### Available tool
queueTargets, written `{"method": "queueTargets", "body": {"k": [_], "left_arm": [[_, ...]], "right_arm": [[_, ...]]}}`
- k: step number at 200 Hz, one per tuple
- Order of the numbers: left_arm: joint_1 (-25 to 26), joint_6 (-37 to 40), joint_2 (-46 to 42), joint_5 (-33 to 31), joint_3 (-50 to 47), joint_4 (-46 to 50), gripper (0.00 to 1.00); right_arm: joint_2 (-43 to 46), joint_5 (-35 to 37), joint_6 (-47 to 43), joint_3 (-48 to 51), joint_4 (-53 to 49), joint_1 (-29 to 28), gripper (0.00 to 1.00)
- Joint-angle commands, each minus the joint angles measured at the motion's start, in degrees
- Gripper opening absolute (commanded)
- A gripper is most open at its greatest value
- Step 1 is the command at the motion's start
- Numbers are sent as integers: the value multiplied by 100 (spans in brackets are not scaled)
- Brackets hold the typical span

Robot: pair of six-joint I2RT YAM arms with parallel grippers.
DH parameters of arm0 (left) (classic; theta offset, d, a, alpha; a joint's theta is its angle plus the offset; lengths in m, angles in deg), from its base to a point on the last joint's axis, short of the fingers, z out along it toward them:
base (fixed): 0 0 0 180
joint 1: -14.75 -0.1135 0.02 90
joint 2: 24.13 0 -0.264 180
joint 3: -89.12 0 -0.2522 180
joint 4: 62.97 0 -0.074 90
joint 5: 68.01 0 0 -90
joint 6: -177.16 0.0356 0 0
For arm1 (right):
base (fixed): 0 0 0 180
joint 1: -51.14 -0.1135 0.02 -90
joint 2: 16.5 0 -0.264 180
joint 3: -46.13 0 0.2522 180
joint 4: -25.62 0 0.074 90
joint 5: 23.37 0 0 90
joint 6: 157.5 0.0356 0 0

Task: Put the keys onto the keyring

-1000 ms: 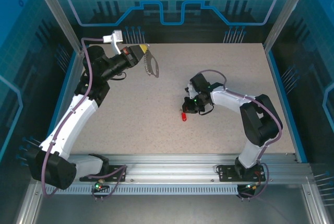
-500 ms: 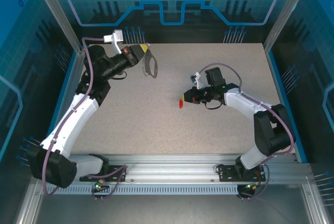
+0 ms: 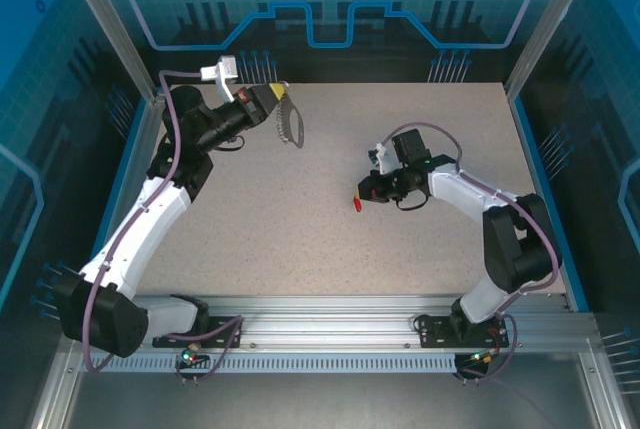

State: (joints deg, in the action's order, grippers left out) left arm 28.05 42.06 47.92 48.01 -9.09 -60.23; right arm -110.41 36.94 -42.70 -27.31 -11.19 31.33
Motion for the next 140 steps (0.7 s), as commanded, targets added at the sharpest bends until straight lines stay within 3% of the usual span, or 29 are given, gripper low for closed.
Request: {"method": "queueTargets", "body": {"k": [1,110,131,140], "left_arm": [[31,-47,24,140,-13,-274,0],[67,-86,108,152,26,-347,0],[67,-84,103,156,26,-342,0],[74,-86,102,152,30,-336,0]], "right_arm": [[-282,541,25,14,-425,12,0],[-604,935,270,673,-367,-156,0],[-390,917,347,653,-374,-146,27],[-271,915,424,651,-376,-114,33]]}}
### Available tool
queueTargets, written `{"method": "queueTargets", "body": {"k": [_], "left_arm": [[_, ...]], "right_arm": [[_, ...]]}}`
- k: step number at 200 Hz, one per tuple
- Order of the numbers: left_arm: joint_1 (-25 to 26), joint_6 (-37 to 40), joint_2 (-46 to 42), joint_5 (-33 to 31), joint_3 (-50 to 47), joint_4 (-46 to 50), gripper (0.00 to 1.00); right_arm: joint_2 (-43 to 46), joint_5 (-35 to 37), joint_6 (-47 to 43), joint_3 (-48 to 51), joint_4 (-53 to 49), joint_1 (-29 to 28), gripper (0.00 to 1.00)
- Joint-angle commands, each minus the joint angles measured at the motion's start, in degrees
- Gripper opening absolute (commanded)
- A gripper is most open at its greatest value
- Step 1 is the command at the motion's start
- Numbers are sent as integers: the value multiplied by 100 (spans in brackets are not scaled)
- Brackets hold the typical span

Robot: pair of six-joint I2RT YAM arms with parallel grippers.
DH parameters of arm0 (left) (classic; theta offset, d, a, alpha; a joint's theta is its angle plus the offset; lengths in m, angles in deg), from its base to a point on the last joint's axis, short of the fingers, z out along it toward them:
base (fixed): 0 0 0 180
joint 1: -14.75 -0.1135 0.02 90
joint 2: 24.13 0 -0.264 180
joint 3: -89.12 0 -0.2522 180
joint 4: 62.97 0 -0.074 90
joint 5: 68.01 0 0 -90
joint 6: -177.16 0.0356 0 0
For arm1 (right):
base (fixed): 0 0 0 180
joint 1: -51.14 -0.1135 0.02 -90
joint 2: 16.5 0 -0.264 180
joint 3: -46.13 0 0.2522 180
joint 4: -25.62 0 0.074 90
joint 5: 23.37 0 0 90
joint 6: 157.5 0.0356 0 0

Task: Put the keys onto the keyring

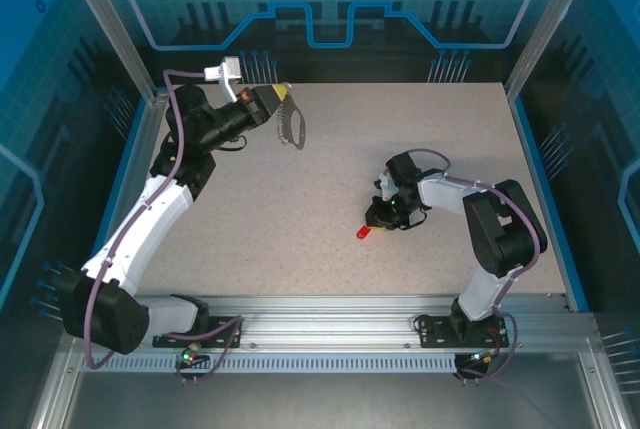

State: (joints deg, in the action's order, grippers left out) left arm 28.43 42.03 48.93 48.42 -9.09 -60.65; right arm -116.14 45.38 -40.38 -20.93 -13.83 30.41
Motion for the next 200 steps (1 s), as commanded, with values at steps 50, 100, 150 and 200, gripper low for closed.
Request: {"method": "queueTargets", "body": {"k": [50,100,150,200], "left_arm": [[39,-58,-54,107,13,-251,0],[41,-76,-55,111,-17,-288,0],[39,-110,-33,116,-18,-327,0],[39,-109,-35,111,0,-347,0]], "right_arm": [[666,403,1008,-179,-697,99,37],[656,730,1690,-277,-1063,-52,35],[397,1186,1514,-860,-1423,-465,35],[-179,2140,1036,-1465,-2009,-946,33]]}}
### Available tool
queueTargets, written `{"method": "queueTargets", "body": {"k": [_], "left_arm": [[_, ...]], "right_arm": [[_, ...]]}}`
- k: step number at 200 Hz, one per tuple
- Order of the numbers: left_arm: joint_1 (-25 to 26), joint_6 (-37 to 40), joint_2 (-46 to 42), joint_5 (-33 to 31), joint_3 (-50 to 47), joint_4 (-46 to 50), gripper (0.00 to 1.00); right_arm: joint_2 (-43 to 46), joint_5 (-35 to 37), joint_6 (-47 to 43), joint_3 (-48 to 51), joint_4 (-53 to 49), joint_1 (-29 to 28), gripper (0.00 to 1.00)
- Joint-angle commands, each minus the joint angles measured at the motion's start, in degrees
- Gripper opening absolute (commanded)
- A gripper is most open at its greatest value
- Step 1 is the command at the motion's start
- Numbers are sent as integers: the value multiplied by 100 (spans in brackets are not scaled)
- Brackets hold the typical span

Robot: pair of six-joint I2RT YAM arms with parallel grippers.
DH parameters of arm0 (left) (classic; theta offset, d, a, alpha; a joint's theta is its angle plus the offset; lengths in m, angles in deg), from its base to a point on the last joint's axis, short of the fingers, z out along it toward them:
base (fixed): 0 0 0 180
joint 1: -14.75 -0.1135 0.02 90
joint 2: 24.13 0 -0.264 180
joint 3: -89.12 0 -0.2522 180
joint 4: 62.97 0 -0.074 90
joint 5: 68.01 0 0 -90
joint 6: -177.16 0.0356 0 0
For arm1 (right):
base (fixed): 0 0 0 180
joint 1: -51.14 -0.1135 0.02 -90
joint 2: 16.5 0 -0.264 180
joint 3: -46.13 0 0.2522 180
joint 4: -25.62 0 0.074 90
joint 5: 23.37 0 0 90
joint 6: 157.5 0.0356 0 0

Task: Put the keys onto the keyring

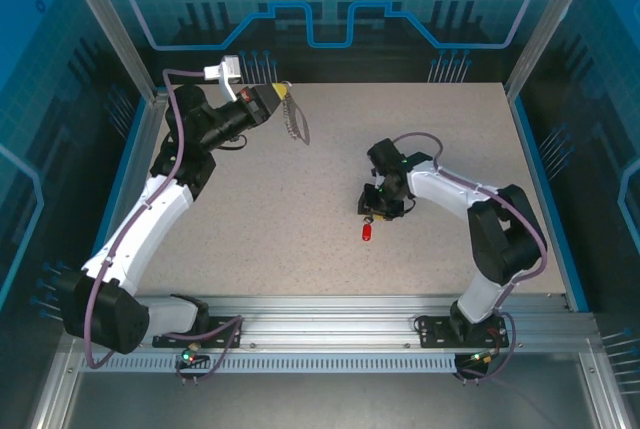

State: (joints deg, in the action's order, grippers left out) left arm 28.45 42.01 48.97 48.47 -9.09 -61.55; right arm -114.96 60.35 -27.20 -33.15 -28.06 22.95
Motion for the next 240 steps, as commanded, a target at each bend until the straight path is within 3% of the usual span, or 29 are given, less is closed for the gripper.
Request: {"method": "queueTargets", "body": {"k": [1,63,191,240], "left_arm": [[37,-108,-40,109,0,-254,0],[37,-100,-41,112,0,-233,0],[38,-86,-102,94,-53,-211,0],[36,-73,-96,93,-53,-215,0]], "right_arm": [[-306,657,-292,-256,-591,-207,33],[-634,1334,-610,-674,-826,-708,31],[-1148,1453,-719,-976,-881,-917,27],[-1229,1508,-733,-998,-947,-919,20]]}}
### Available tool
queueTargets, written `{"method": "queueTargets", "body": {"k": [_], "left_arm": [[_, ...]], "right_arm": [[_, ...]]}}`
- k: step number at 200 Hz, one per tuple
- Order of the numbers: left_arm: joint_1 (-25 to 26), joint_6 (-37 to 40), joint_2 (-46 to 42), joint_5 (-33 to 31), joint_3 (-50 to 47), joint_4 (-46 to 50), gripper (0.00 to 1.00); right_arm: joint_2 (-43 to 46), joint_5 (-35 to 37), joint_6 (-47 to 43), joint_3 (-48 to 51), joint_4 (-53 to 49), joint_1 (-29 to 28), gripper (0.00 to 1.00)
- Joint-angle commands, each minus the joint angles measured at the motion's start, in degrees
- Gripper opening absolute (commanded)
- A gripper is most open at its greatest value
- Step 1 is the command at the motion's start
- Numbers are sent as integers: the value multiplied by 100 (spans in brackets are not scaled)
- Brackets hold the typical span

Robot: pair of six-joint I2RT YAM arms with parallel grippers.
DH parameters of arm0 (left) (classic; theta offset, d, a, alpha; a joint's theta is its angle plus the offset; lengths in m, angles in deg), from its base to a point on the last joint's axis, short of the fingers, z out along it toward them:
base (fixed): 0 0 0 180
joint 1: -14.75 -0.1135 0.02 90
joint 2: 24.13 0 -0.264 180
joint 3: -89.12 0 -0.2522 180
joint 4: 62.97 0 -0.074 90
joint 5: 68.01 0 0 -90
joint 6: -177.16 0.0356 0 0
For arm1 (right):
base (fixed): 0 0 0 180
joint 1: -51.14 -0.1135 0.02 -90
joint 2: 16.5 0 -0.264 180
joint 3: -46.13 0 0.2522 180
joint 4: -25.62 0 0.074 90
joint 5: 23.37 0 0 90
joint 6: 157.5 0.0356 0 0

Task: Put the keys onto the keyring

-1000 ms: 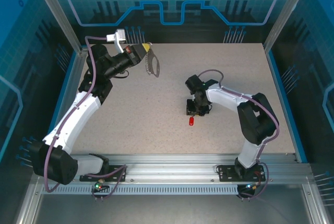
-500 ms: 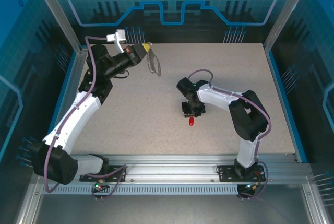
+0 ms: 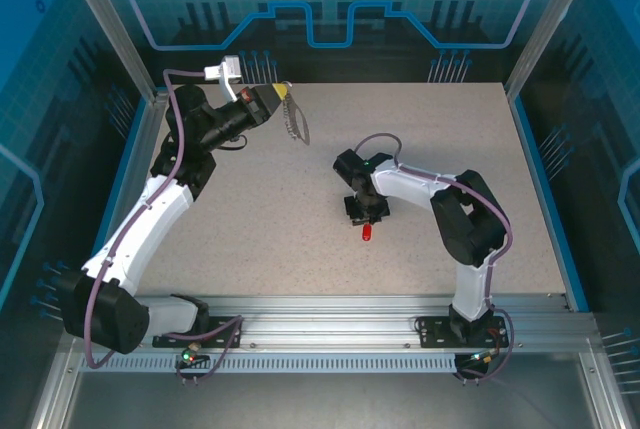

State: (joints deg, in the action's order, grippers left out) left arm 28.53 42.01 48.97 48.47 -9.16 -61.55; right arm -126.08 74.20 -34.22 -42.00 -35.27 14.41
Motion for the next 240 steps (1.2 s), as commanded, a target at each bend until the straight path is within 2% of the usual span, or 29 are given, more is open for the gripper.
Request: {"method": "queueTargets", "body": {"k": [1,40,80,126,166,202,240], "left_arm": [[28,-73,-95,94,-46,-207,0],[28,-86,-46,103,-29,-245,0],[28,-119,16,122,-11,-313,0],[29,-115,74,173,57,-322,0],[28,-133,134,241,94,-391,0],[29,-118,186,297,87,-488,0],[33,-79,275,477,219,-445,0]], "right_arm": [[-125,126,-32,-113,-226,-63,20],[-135,165,-41,-104,-290,-62,13],[-62,225,-48,-113,-366,-32,0],[613,73,-270,-66,-283,159,0],[1730,-1340,-653,469,775,851,0],[2092,-2686,-854,782,1590,1480,0],[2425,-3974,-622,961,2519,2068,0]]}}
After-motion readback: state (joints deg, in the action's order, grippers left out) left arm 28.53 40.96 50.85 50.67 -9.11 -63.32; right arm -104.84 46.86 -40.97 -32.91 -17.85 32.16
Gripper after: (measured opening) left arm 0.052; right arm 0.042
